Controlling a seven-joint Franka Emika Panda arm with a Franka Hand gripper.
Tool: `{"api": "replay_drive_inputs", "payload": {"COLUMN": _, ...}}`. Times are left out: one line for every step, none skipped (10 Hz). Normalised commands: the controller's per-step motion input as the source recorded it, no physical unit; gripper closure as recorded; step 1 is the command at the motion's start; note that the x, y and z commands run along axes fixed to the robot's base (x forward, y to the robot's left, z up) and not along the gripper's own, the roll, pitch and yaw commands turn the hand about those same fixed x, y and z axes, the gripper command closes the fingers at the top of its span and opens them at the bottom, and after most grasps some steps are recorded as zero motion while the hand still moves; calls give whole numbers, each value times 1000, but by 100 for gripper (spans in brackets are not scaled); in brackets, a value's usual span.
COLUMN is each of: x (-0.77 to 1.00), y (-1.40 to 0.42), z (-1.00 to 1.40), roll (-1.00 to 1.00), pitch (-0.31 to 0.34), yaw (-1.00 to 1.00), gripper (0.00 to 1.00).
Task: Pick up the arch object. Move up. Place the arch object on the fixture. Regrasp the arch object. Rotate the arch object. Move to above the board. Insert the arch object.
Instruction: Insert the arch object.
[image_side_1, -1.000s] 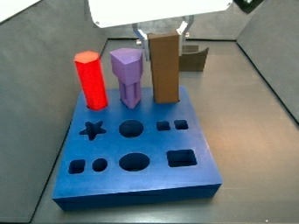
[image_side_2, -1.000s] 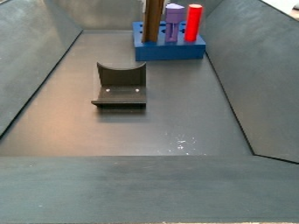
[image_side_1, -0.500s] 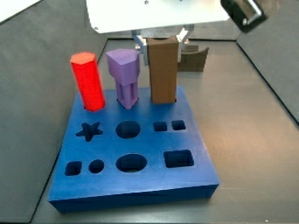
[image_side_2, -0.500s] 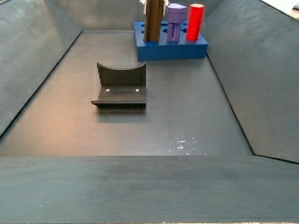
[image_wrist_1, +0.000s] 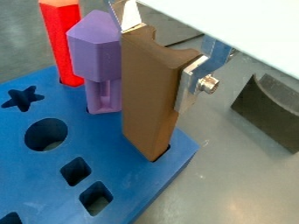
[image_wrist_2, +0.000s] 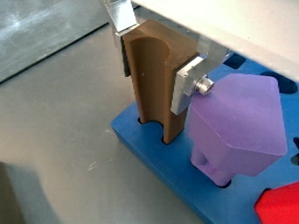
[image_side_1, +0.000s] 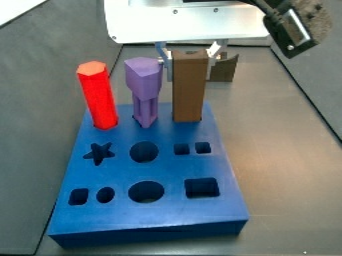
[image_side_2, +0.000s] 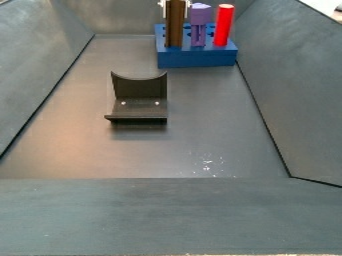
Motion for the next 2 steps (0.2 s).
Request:
{"api": "replay_drive_inputs", "payload": {"x": 0, "y": 0, "z": 0, "roll": 0, "pitch": 10, "yaw": 0, "gripper": 100}}
{"api": "replay_drive_inputs", "payload": {"x": 0, "y": 0, "z": 0, "roll": 0, "pitch": 0, "yaw": 0, "gripper": 100}}
